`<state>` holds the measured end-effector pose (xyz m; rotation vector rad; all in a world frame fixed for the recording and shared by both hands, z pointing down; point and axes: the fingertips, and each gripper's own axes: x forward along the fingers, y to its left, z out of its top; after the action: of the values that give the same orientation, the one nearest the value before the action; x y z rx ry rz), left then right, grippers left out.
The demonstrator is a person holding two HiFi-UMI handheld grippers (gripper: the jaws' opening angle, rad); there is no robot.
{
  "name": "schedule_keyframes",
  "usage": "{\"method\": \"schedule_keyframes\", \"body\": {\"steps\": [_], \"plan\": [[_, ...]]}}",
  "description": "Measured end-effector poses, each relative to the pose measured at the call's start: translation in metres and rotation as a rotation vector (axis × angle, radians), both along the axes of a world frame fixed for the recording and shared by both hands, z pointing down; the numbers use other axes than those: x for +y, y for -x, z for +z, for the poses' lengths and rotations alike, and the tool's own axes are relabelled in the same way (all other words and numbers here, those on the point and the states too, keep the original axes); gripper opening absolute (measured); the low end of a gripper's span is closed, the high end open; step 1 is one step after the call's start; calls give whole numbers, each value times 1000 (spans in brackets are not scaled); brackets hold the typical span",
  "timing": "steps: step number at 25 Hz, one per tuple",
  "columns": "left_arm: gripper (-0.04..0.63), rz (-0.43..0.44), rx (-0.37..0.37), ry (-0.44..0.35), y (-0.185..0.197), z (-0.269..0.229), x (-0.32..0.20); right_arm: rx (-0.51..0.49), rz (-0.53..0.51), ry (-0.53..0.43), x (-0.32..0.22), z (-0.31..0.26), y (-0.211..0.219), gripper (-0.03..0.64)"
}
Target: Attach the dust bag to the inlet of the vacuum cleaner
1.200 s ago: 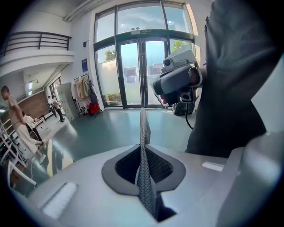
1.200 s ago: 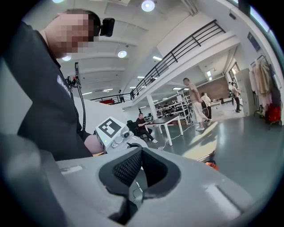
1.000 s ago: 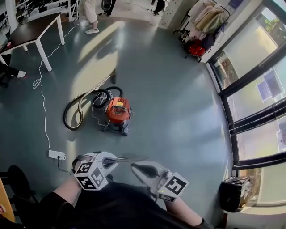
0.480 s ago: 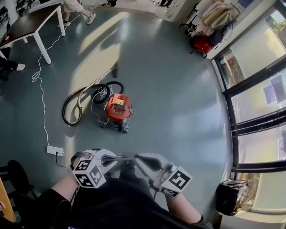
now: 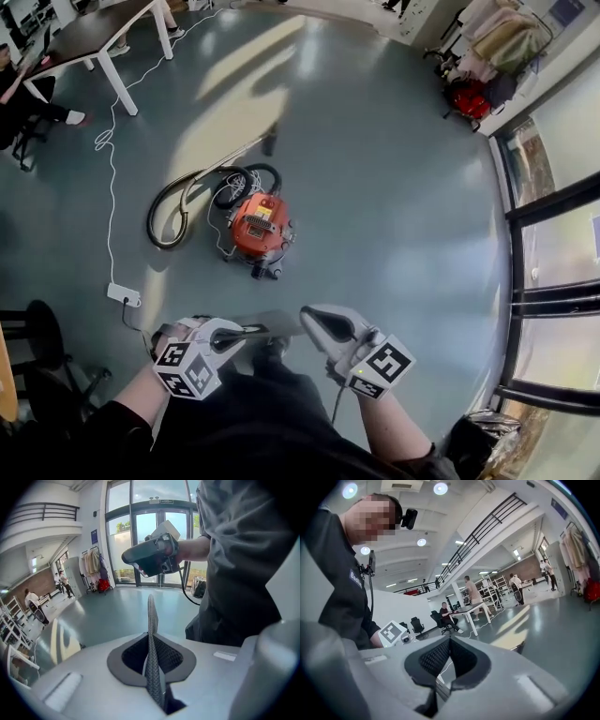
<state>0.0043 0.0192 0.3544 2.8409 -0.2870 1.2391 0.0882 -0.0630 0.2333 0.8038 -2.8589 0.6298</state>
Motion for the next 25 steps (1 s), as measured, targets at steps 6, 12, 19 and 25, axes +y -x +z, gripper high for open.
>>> {"method": "schedule_keyframes", "body": {"steps": [6, 12, 19, 25], "plan": [[39, -1, -1, 21, -10, 19, -15, 49, -12, 31, -28, 36, -10, -8], [39, 52, -3, 46, 0, 63, -34, 95, 54, 92, -60, 95, -2, -8], [40, 116, 18, 52, 2, 134, -52, 121, 94, 124, -97, 174, 22, -8], [40, 129, 17, 57, 10, 205, -61, 138, 129, 150, -126, 254, 25, -8]]}}
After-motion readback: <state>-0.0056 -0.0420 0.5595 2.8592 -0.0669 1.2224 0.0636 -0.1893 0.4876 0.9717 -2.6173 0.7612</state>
